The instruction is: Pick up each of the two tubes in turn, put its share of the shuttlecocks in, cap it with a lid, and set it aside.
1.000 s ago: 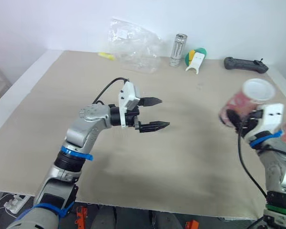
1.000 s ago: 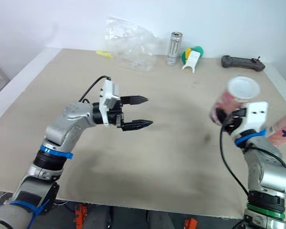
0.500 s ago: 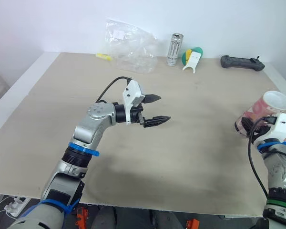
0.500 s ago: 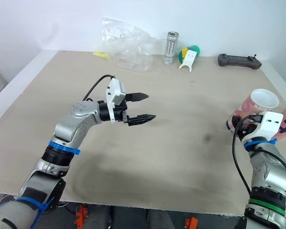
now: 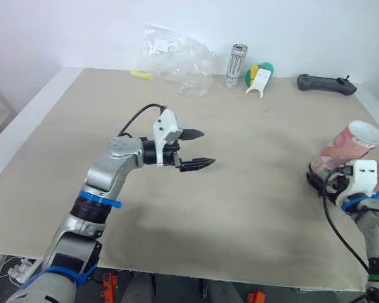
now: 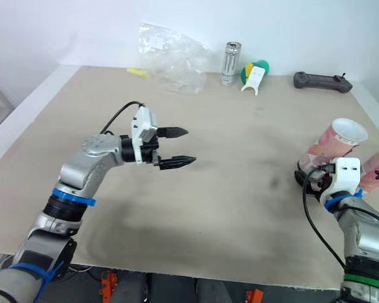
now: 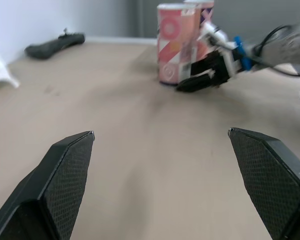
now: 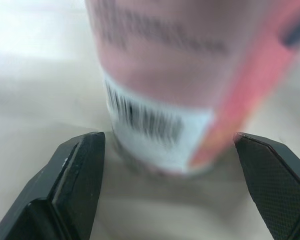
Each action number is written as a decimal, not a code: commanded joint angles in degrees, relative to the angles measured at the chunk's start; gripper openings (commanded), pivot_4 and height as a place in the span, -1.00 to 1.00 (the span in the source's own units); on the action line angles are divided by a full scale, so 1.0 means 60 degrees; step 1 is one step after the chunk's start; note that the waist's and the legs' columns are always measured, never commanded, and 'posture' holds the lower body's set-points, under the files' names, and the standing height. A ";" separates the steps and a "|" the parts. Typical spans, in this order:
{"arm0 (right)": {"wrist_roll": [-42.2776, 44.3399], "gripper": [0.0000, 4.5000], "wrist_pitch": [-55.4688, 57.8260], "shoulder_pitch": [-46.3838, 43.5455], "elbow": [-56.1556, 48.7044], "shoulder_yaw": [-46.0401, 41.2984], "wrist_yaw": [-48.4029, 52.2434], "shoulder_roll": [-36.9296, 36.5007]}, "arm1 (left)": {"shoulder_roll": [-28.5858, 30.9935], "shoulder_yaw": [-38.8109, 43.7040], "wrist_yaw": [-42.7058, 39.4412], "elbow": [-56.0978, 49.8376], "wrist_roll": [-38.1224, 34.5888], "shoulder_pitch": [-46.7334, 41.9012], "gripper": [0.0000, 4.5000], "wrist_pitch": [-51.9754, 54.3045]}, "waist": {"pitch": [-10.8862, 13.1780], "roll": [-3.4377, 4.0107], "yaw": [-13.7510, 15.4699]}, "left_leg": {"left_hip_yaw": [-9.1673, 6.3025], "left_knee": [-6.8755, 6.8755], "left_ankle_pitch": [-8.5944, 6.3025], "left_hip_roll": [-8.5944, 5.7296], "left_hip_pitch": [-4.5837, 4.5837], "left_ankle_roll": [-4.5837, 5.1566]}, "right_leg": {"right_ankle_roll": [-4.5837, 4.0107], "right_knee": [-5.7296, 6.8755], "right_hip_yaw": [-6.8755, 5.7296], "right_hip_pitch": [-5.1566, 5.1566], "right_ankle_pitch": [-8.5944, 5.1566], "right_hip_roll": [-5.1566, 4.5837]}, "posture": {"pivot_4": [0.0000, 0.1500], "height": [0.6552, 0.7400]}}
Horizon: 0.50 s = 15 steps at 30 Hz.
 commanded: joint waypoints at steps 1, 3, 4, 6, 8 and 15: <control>0.0225 0.95 0.0304 0.0799 -0.1099 -0.0307 0.0488 -0.0301 | 0.0553 0.0571 -0.0094 -0.0502 -0.0271 0.0282 1.00 0.0262 | 0.0000 0.0000 0.0001 | -0.0001 -0.0001 0.0000 0.0000 -0.0002 0.0000 | 0.0022 0.0000 -0.0002 -0.0001 -0.0013 0.0000 | 1.00 1.00; 0.0414 0.95 0.0381 0.1219 -0.1657 -0.0419 0.0745 -0.0331 | 0.0861 0.0883 -0.0036 -0.0529 -0.0474 0.0544 1.00 0.0631 | 0.0001 -0.0001 0.0000 | -0.0001 0.0002 0.0000 0.0000 0.0000 0.0000 | 0.0025 0.0000 -0.0002 0.0002 -0.0013 -0.0001 | 1.00 1.00; 0.0756 0.95 0.0436 0.1724 -0.2392 -0.0415 0.1308 -0.0363 | 0.1100 0.1173 0.0005 -0.0502 -0.0545 0.0813 1.00 0.0734 | 0.0001 0.0000 -0.0001 | -0.0001 0.0006 0.0000 0.0000 -0.0001 0.0000 | 0.0029 0.0000 -0.0001 0.0002 -0.0011 -0.0001 | 1.00 1.00; 0.1491 0.95 0.0694 0.2389 -0.3646 -0.0358 0.2149 -0.0347 | 0.1462 0.1642 0.0153 -0.0621 -0.0896 0.1223 1.00 0.1376 | 0.0008 0.0005 -0.0002 | -0.0001 0.0001 0.0000 0.0001 0.0004 0.0000 | 0.0027 0.0001 0.0003 0.0003 -0.0012 0.0000 | 1.00 1.00; 0.1980 0.95 0.0878 0.2652 -0.4420 -0.0138 0.2695 -0.0366 | 0.1674 0.1935 0.0127 -0.0840 -0.1061 0.1640 1.00 0.1431 | 0.0009 0.0013 -0.0043 | 0.0000 0.0004 0.0001 0.0004 0.0006 -0.0002 | 0.0027 0.0001 0.0004 0.0005 -0.0010 0.0001 | 1.00 1.00; 0.2828 0.95 0.1400 0.2202 -0.6207 0.1051 0.3399 -0.0569 | 0.2427 0.2308 0.0032 -0.1377 -0.1088 0.2873 1.00 0.1289 | 0.0022 -0.0007 -0.0088 | -0.0002 0.0013 0.0005 0.0011 0.0008 -0.0006 | 0.0028 0.0003 -0.0002 0.0010 0.0004 0.0002 | 1.00 1.00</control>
